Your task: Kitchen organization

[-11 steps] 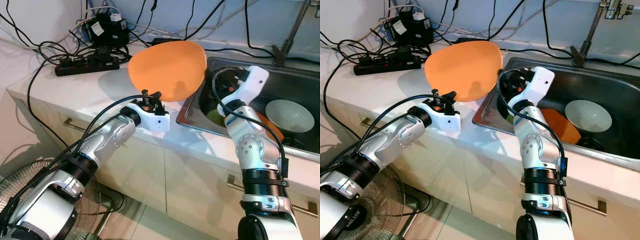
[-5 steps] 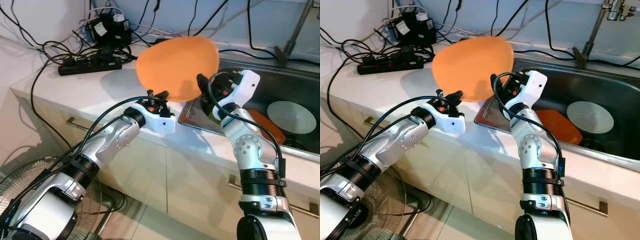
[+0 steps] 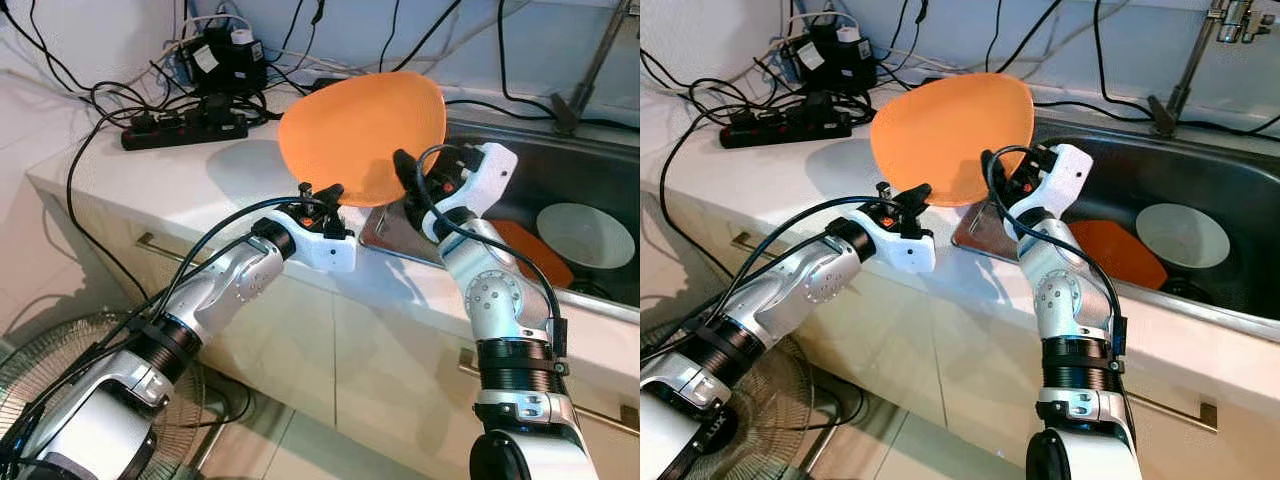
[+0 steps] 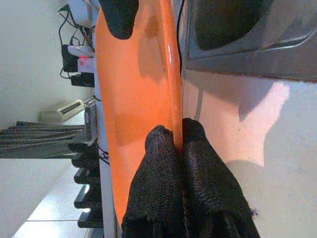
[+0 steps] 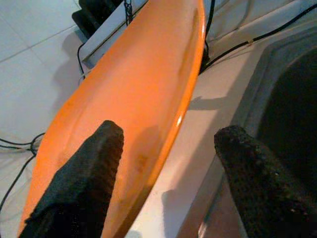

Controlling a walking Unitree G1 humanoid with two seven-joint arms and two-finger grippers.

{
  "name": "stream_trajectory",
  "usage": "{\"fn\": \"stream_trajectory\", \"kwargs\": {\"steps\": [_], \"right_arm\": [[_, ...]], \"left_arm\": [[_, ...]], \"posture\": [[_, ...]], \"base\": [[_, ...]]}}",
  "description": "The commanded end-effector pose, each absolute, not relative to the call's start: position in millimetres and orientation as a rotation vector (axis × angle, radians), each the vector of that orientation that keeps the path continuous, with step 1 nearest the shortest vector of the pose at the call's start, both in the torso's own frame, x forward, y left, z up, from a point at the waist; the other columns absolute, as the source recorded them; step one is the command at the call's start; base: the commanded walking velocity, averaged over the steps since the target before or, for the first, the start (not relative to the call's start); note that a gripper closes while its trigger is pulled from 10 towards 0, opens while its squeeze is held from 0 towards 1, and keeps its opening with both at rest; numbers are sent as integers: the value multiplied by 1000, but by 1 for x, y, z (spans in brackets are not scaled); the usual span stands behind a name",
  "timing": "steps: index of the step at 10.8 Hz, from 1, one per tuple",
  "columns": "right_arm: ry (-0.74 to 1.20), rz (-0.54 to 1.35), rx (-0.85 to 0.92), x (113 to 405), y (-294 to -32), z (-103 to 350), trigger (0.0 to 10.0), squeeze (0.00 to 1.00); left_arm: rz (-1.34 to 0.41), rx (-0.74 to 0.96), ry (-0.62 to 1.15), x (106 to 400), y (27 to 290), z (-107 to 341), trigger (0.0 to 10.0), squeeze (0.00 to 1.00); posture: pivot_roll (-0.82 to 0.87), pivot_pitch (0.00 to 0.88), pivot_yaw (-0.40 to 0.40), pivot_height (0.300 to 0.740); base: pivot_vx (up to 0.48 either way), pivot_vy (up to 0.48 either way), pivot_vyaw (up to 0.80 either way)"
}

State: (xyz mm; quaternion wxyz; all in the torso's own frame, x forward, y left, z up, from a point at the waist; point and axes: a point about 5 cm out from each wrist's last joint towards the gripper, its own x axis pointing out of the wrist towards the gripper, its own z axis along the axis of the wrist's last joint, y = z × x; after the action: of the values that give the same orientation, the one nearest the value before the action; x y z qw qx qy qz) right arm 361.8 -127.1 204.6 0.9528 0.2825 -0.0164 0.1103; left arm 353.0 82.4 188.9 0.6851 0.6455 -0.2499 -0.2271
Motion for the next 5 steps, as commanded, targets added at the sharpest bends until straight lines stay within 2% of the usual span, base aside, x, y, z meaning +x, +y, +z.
{"fn": "stream_trajectory", "kwargs": {"steps": [1,5], "right_arm": [[-31,235,613,363,-124,208,0,0],[-21,259,682,362,-121,209,0,0]], "left_arm": [[-478,1437,-609,352,81,198,10000,0],[-481,1445,-615,351,80,198,10000,0]], "posture": [[144,14,43,740],[146,18,43,740]], "base": [[0,0,0],[0,0,0]]}}
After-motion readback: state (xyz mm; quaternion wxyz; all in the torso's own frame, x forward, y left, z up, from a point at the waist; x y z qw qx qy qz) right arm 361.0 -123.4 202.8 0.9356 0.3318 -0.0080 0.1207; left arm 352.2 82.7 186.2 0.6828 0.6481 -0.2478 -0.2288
